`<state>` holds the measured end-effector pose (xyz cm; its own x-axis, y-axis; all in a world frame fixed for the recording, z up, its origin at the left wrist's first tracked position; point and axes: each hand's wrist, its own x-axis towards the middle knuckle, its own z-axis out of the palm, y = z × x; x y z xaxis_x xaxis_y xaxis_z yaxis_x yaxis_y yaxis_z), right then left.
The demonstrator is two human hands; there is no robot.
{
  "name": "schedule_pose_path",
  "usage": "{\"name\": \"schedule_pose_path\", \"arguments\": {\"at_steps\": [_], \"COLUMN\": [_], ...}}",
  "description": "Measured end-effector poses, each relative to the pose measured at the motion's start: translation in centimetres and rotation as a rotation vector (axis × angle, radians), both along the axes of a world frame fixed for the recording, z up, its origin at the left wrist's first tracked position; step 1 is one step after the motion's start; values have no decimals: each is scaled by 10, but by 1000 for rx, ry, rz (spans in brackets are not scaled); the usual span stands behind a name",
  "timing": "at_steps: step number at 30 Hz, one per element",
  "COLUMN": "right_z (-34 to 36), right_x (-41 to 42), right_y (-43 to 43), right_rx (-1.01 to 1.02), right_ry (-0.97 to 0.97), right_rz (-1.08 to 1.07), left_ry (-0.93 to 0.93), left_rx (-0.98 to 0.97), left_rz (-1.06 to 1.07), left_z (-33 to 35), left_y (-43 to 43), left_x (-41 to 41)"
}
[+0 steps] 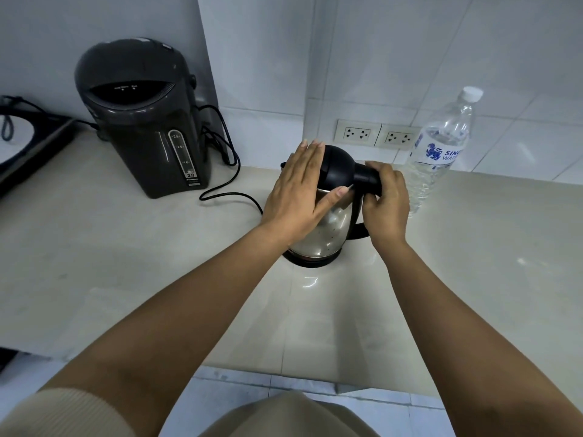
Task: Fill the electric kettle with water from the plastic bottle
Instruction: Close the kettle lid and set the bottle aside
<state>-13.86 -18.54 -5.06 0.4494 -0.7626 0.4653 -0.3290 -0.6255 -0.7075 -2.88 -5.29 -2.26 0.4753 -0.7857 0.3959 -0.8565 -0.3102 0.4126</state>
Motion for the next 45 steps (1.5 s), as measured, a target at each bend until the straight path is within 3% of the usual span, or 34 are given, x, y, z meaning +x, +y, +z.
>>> {"name": "schedule_pose_path", "arguments": {"at_steps": [12, 25, 45], "right_z": [1, -7, -1], "right_x": [-12, -28, -29], "right_y": [3, 3, 13], "right_rx": [124, 153, 183], "right_ry": [28, 80, 246], "right_rz": [125, -34, -56], "left_ry": [26, 72, 4], "left_rx": [77, 82, 149], "left_rz": [12, 42, 56], "left_z": [-3, 0, 5], "left_y": [1, -2, 4], "left_x": [7, 4, 1]}}
